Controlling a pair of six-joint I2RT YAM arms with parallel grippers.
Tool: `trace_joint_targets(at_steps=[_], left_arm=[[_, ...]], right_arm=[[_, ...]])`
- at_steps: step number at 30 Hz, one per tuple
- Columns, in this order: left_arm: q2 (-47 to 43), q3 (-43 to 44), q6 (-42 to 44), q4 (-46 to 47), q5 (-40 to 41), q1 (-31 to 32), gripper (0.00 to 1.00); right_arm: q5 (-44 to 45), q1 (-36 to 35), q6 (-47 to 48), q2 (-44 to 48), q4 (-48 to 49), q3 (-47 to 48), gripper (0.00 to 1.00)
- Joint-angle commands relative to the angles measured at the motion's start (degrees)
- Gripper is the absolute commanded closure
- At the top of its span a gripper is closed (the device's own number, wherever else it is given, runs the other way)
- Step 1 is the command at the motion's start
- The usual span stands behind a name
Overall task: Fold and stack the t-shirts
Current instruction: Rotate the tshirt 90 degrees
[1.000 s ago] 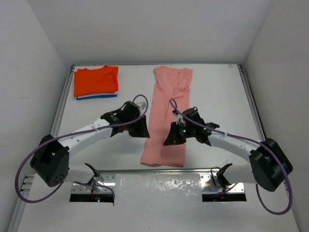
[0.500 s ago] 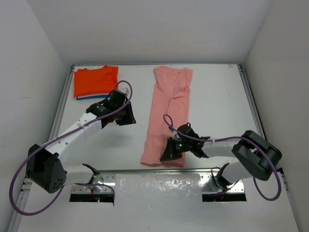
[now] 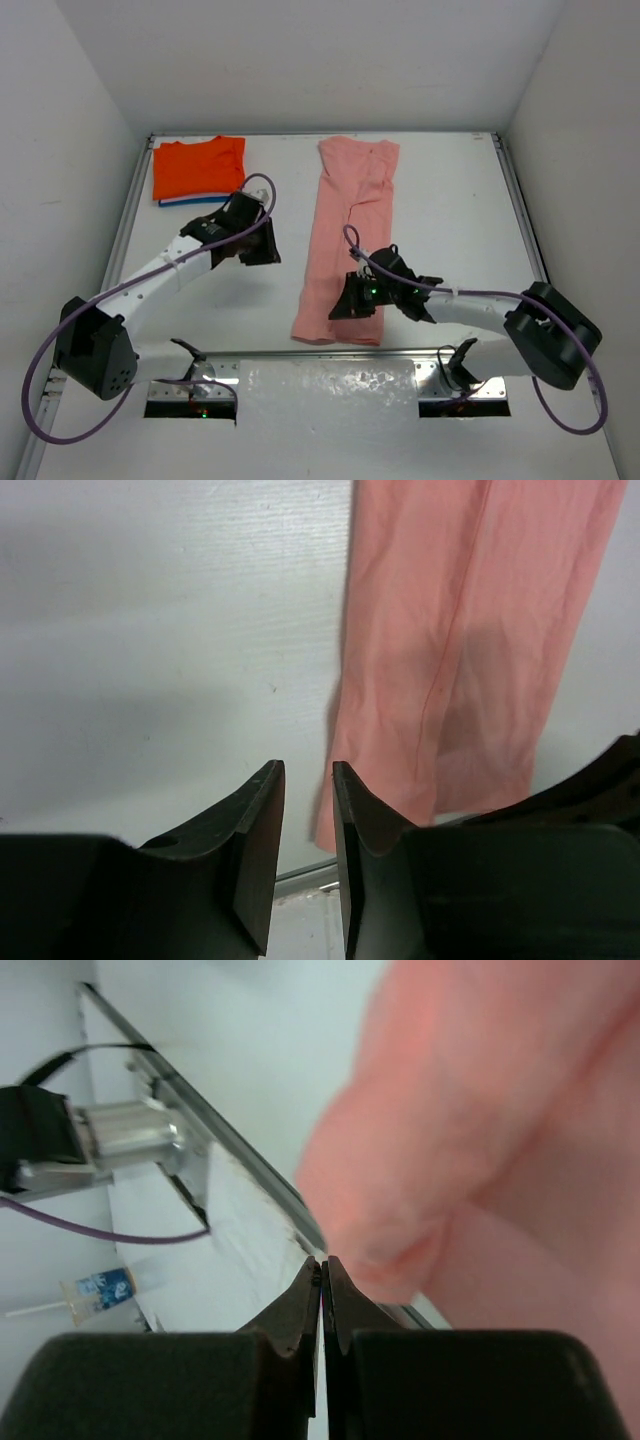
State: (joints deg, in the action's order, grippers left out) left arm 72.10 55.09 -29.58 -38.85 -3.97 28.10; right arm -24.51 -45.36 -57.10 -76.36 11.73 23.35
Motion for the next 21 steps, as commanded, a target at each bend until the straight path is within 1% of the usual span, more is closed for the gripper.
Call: trace_joint_targets(at_steps=[1, 2, 4, 6, 8, 11, 12, 14, 16, 17, 18, 19, 20, 21], left_arm=[[-1.69, -1.48, 0.67, 1.76, -1.04, -0.59, 0.76], [-1.78, -1.65, 0.58, 1.67, -0.87, -0.59, 0.76], [-2.05, -1.65, 0.67, 1.32, -0.60, -0.59, 0.76], [-2.31, -1.48, 0.67, 0.97, -0.43, -0.59, 0.76], [-2.31, -1.22, 1.02, 0.27, 0.27, -0.68, 0.76], [-2.49, -1.04, 1.37, -0.79, 0.89, -0.59, 0.76], [-2.66, -0.95, 1.54, -1.05, 1.24, -0.59, 0.76], [-2.75, -0.95, 1.81, -1.23, 1.42, -0.59, 0.76], [-2.57, -0.95, 2.07, -0.70, 1.33, -0.59, 0.76], [-2.57, -1.04, 2.25, -0.35, 0.81, -0.59, 0.76], [-2.49, -1.04, 2.42, 0.43, 0.28, -0.59, 0.75], [-2.40, -1.21, 2.77, 1.05, -0.77, -0.59, 0.74], [-2.31, -2.43, 3.47, 2.01, -2.08, -0.59, 0.73], [-1.96, -3.23, 3.57, 3.94, -5.06, -0.59, 0.71]], right_arm=[[-0.09, -0.34, 0.68, 0.34, 2.06, 3.98, 1.00], [-0.79, -0.51, 0.15, -2.10, 5.12, 4.07, 1.00], [-1.50, -2.00, -0.29, -5.01, 6.02, 4.94, 1.00], [-1.59, -3.76, -1.69, -9.15, 9.09, 4.16, 1.00], [-1.68, -4.82, -4.58, -11.96, 15.22, 1.00, 1.00], [-0.45, -5.00, -7.66, -13.11, 22.96, -5.67, 1.00], [-0.27, -5.00, -7.59, -13.20, 23.34, -6.82, 1.00], [-0.36, -5.00, -5.75, -12.86, 21.43, -7.62, 1.00], [-0.01, -5.00, -4.60, -11.54, 17.74, -6.31, 1.00], [0.43, -5.00, -2.60, -10.49, 14.76, -5.17, 1.00], [0.78, -4.91, -1.45, -7.96, 12.12, -3.68, 1.00], [1.65, -4.91, -0.30, -6.36, 9.22, -0.27, 1.00], [2.36, -4.91, 1.62, -4.43, 2.93, 1.50, 0.99], [3.50, -4.91, 2.69, -0.32, -0.44, 5.61, 0.93]])
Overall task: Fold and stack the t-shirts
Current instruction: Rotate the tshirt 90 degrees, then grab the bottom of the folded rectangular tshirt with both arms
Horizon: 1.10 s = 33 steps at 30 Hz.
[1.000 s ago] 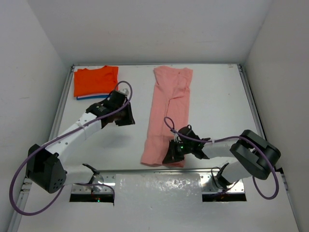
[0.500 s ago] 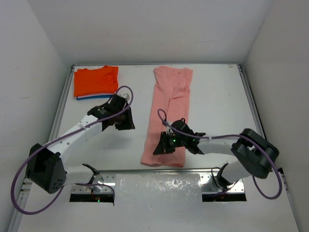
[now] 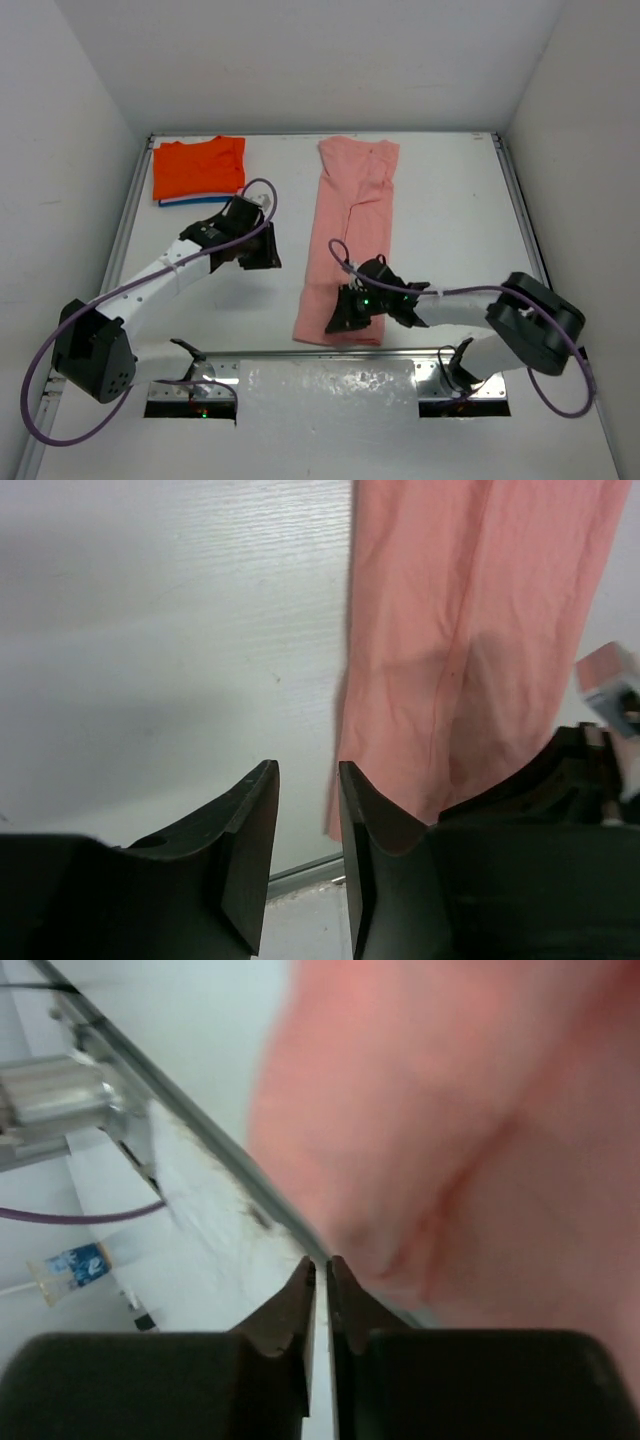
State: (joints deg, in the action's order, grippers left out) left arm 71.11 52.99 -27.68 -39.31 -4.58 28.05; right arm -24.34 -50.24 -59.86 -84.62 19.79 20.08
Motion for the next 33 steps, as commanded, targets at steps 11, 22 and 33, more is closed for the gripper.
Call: trace_joint_targets(at_steps=[11, 22, 33], left_arm=[[-0.71, -12.99, 1.84, 10.30, -15.53, -0.19, 0.60], [-0.18, -17.22, -3.51, 14.79, -13.71, 9.56, 0.57], [0.78, -21.88, -8.44, 19.01, -12.82, 10.00, 0.57]], right_arm=[[31.09, 2.95, 4.94, 21.59, -60.10, 18.86, 0.47], [35.95, 2.95, -1.23, 36.37, -66.55, 10.78, 0.38], [26.54, 2.95, -1.23, 31.27, -51.87, 0.50, 0.43]])
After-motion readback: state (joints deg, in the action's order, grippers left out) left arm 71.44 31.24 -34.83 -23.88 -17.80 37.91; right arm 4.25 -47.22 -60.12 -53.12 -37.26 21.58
